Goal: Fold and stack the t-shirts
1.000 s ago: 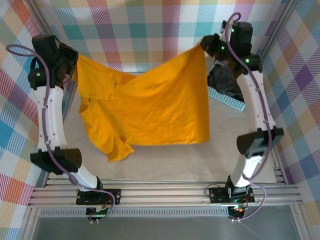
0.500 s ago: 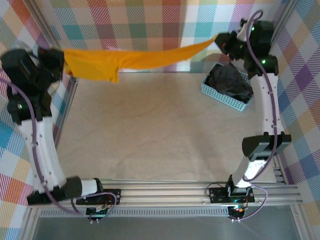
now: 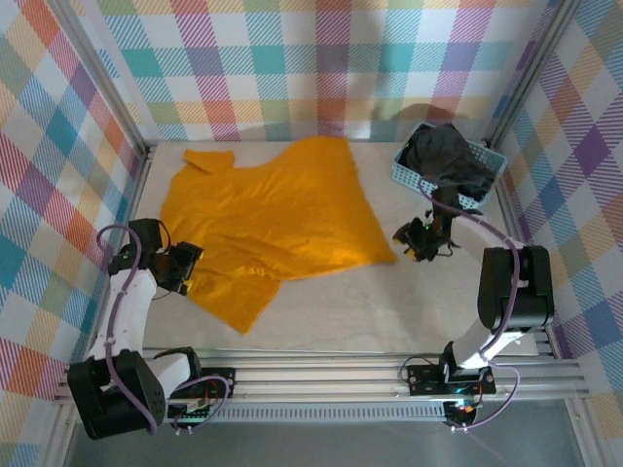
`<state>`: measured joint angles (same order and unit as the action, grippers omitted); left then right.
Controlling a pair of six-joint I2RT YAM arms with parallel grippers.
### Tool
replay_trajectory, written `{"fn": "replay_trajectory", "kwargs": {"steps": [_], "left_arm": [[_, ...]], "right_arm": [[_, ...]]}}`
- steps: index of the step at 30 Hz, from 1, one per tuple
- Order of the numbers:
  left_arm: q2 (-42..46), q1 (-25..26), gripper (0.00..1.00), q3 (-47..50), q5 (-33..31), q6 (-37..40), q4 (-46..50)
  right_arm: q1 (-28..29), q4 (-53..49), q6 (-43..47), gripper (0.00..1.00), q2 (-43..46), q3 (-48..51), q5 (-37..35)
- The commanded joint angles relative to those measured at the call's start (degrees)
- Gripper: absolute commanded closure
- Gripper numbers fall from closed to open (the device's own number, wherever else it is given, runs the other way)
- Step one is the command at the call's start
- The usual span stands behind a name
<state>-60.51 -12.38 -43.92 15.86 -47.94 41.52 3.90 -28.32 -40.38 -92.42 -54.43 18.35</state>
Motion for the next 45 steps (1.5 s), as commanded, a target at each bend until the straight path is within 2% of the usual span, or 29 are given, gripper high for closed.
{"fn": "replay_trajectory", "kwargs": {"steps": [1, 4, 6, 10, 15, 19, 23, 30, 34, 36, 39, 42, 45], "left_arm": [[5.07, 0.74, 0.37, 2.13, -0.18, 3.71, -0.38], [3.29, 0.93, 0.52, 3.96, 0.49, 2.08, -3.88], [-0.71, 1.71, 0.56, 2.99, -0.06, 1.16, -5.98], [-11.26, 3.32, 0.58, -0.37, -0.23, -0.16, -10.53], [-25.68, 7.06, 0.57, -10.26, -3.24, 2.27, -9.72], [-34.67, 9.1, 0.57, -14.36, -3.22, 3.22, -10.23], [-40.34, 12.38, 0.57, -17.58, -2.9, 3.65, -10.38], [-45.92, 17.39, 0.54, -22.52, 0.12, 4.27, -14.87], [-47.15, 17.74, 0.46, -27.5, 0.79, 8.93, -14.61], [-45.54, 17.74, 0.43, -29.62, -1.78, 11.35, -11.76], [-38.2, 17.74, 0.38, -28.56, -7.46, 11.98, -7.25], [-28.76, 17.74, 0.41, -24.31, -14.45, 9.69, -0.26], [-20.03, 17.74, 0.49, -18.15, -16.8, 7.71, 8.73]], "right_arm": [[3.52, 2.16, 1.86, 0.57, 7.47, 1.96, -4.46], [8.76, 3.14, 1.84, 0.6, 9.7, 1.74, -8.35], [12.12, 4.03, 2.02, 0.6, 7.05, -0.96, -8.6], [16.35, 5.15, 1.5, 0.64, -2.34, -7.35, -7.28], [18.59, 2.46, 0.5, 0.66, -14.85, -16.63, -5.89], [18.38, -4.37, 0.5, 0.68, -22.58, -23.43, -9.23], [16.28, -9.3, 0.48, 0.69, -26.35, -27.56, -11.96], [6.91, -9.04, 1.07, 0.7, -26.56, -28.07, -8.95], [6.03, -10.64, 6.92, 0.69, -27.09, -33.12, -6.7], [6.07, -9.69, 8.73, 0.66, -26.02, -33.63, -5.09], [6.67, -8.65, 10.37, 0.62, -22.37, -32.41, -4.33], [8.02, -8.37, 10.51, 0.61, -16.75, -28.44, -4.86], [9.39, -8.44, 6.95, 0.67, -9.01, -20.01, -6.93]]}}
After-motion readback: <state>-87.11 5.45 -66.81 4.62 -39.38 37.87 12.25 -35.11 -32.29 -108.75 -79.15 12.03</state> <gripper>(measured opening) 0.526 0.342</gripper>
